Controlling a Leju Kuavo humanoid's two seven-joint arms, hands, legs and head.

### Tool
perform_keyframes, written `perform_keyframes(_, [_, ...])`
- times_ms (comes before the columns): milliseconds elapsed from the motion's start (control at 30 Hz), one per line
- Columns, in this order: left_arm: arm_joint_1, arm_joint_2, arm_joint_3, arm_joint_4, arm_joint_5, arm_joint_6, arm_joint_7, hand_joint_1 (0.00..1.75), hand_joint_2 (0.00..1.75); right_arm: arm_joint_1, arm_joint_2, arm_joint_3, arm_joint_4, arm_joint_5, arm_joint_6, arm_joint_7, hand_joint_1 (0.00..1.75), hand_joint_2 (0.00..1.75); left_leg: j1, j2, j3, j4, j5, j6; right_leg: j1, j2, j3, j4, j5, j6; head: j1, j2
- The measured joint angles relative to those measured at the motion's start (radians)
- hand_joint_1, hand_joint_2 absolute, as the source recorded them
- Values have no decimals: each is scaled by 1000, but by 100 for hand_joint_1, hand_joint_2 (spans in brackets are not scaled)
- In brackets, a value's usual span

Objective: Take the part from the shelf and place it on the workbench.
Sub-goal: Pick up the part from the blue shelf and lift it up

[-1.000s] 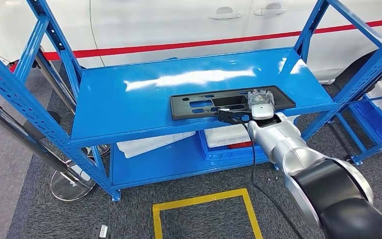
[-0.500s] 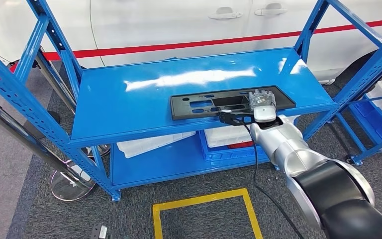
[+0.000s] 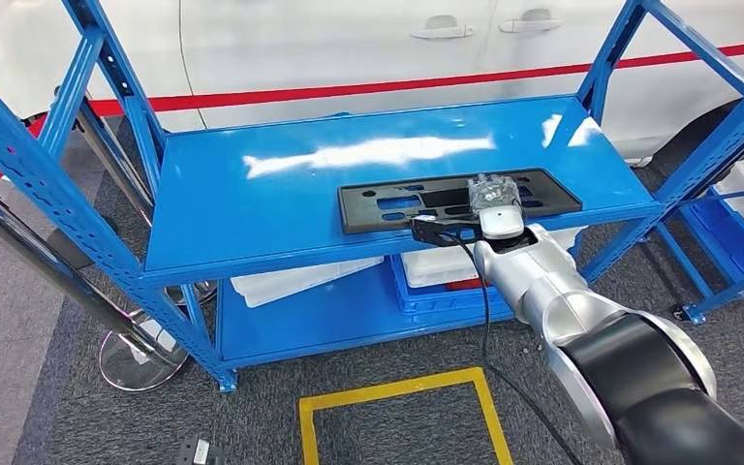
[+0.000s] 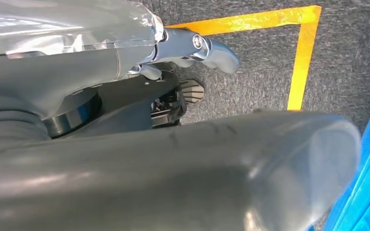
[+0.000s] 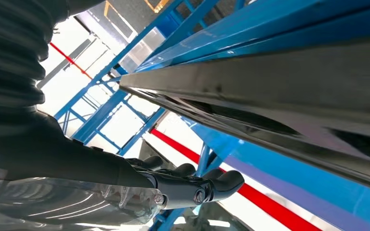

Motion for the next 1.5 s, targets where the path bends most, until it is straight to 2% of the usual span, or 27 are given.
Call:
perform_keyframes(100, [0, 0, 1, 0, 5, -13, 6, 0, 0, 0, 0, -4, 0, 3, 0, 0, 0, 175, -2, 0, -1, 1, -1, 2, 0, -1, 2, -3, 1, 0, 0, 0])
perform_keyframes(133, [0, 0, 2, 0, 7, -22, 3, 0, 0, 0, 0, -6, 0, 4, 0, 0, 0, 175, -3, 0, -1, 2, -2, 4, -1, -1, 2, -4, 1, 5, 0, 0])
perform_keyframes(267, [0, 0, 3, 0, 12, -33, -4, 0, 0, 2, 0, -8, 0, 6, 0, 0, 0, 175, -8, 0, -3, 9, -8, 13, -6, -2, 4, -8, 3, 39, 0, 0])
perform_keyframes(400, [0, 0, 3, 0, 10, -18, 4, 0, 0, 3, 0, -10, -1, 8, 1, 0, 0, 175, -8, 0, 0, 3, -6, 24, -9, -2, 4, 3, 6, 56, 0, 0])
perform_keyframes(467, [-1, 0, 3, 0, 10, -17, 8, 0, 0, 1, 1, -12, -1, 9, 1, 0, 0, 175, -4, 1, 8, -3, -10, 33, -8, -3, -24, 55, -21, 55, 0, 0])
perform_keyframes(567, [-3, 0, 3, 0, 7, -15, 13, 0, 0, 4, 1, -18, -1, 12, 2, 0, 0, 175, -7, 3, 17, -6, -25, 42, -3, -4, -129, 246, -101, 48, 0, 0])
perform_keyframes(600, [-1, 0, 3, 0, 5, -15, 14, 0, 0, 8, 0, -21, -1, 13, 3, 0, 0, 175, -9, 3, 23, -6, -30, 42, -1, -4, -156, 291, -112, 44, 0, 0])
perform_keyframes(633, [0, 0, 4, 0, 4, -14, 14, 0, 0, 11, 0, -22, -1, 15, 3, 0, 0, 175, -11, 3, 32, -5, -35, 40, 1, -4, -165, 299, -105, 39, 0, 0])
perform_keyframes(667, [2, 0, 4, 0, 3, -14, 15, 0, 0, 13, -1, -24, -1, 16, 4, 0, 0, 175, -13, 3, 43, -5, -41, 37, 4, -4, -153, 267, -79, 32, 0, 0])
perform_keyframes(733, [4, -1, 4, 0, 3, -14, 15, 0, 0, 13, -1, -25, -1, 17, 4, -1, 0, 175, -13, 3, 68, -6, -58, 31, 14, -6, -87, 126, -4, 16, 0, 0])
perform_keyframes(767, [2, -1, 4, 0, 3, -14, 14, 0, 0, 11, 0, -25, -1, 18, 4, -2, 0, 175, -13, 4, 77, -8, -66, 27, 21, -9, -57, 62, 16, 9, 0, 0])
perform_keyframes(800, [0, -2, 4, 0, 3, -13, 14, 0, 0, 9, 0, -25, -2, 19, 5, -3, 0, 175, -12, 4, 84, -13, -72, 21, 28, -11, -38, 21, 22, 3, 0, 0])
perform_keyframes(867, [-2, -2, 4, 0, 3, -11, 14, 0, 0, 5, 0, -27, -3, 19, 6, -3, 0, 175, -10, 6, 94, -14, -68, 8, 35, -10, -21, -10, 8, -11, 0, 0])
perform_keyframes(933, [-1, -3, 4, 0, 3, -7, 13, 0, 0, 5, 1, -28, -5, 19, 6, -3, 0, 175, -9, 6, 85, 27, -51, -3, 31, -9, 8, -23, 6, -24, 0, 0])
perform_keyframes(1000, [-1, -3, 4, 0, 3, 3, 8, 0, 0, 3, 2, -30, -7, 21, 7, -3, 0, 175, -7, 5, 28, 132, -41, -13, 26, -10, 41, -28, -3, -31, 0, 0])
perform_keyframes(1033, [-1, -2, 4, 0, 2, 10, 4, 0, 0, 3, 3, -30, -7, 22, 8, -4, 0, 175, -3, 4, -13, 192, -54, -19, 25, -10, 54, -29, -14, -33, 0, 0])
perform_keyframes(1067, [0, -2, 4, 0, 2, 16, 0, 0, 0, 4, 5, -31, -7, 23, 10, -4, 0, 175, 2, 5, -54, 237, -84, -25, 24, -8, 66, -30, -26, -33, 0, 0])
perform_keyframes(1100, [1, -2, 4, 0, 2, 20, -3, 0, 0, 5, 6, -32, -7, 24, 12, -5, 0, 175, 7, 5, -87, 260, -119, -32, 22, -5, 79, -29, -37, -31, 0, 0])
perform_keyframes(1133, [2, -1, 4, 0, 2, 21, -6, 0, 0, 7, 8, -33, -7, 25, 13, -5, 0, 175, 12, 5, -108, 258, -146, -37, 20, -3, 92, -28, -50, -29, 0, 0])
perform_keyframes(1167, [3, -1, 4, 0, 2, 22, -8, 0, 0, 8, 9, -34, -7, 25, 15, -5, 0, 175, 17, 5, -116, 230, -147, -42, 18, -1, 106, -26, -63, -25, 0, 0])
perform_keyframes(1200, [3, -1, 4, 0, 2, 22, -10, 0, 0, 8, 9, -34, -7, 26, 16, -5, 0, 175, 21, 6, -113, 179, -116, -46, 15, 0, 120, -23, -77, -21, 0, 0])
perform_keyframes(1267, [5, 0, 4, 0, 2, 22, -13, 0, 0, 9, 11, -35, -7, 26, 16, -5, 0, 175, 29, 10, -96, 54, 10, -51, 11, 2, 144, -14, -107, -9, 0, 0])
perform_keyframes(1300, [5, 0, 4, 0, 2, 22, -14, 0, 0, 9, 12, -35, -6, 26, 17, -5, 0, 175, 28, 11, -90, 15, 60, -47, 12, 3, 148, -9, -120, -2, 0, 0])
perform_keyframes(1333, [5, 0, 4, 0, 2, 22, -15, 0, 0, 9, 12, -35, -7, 26, 17, -5, 0, 175, 27, 12, -89, -2, 90, -40, 12, 4, 149, -6, -130, 5, 0, 0])
perform_keyframes(1433, [4, 0, 4, 0, 2, 21, -20, 0, 0, 9, 12, -37, -8, 27, 16, -5, 0, 175, 19, 11, -86, -2, 91, -13, 6, 3, 151, -6, -147, 27, 0, 0])
perform_keyframes(1467, [3, 0, 4, 0, 2, 21, -22, 0, 0, 9, 12, -38, -9, 27, 16, -5, 0, 175, 19, 11, -81, -5, 89, -6, 4, 1, 145, 14, -161, 31, 1, 0])
perform_keyframes(1500, [2, 0, 4, 0, 2, 21, -22, 0, 0, 9, 12, -40, -9, 26, 18, -6, 0, 175, 19, 11, -75, -9, 85, 1, 3, 0, 125, 55, -182, 33, 1, 0])
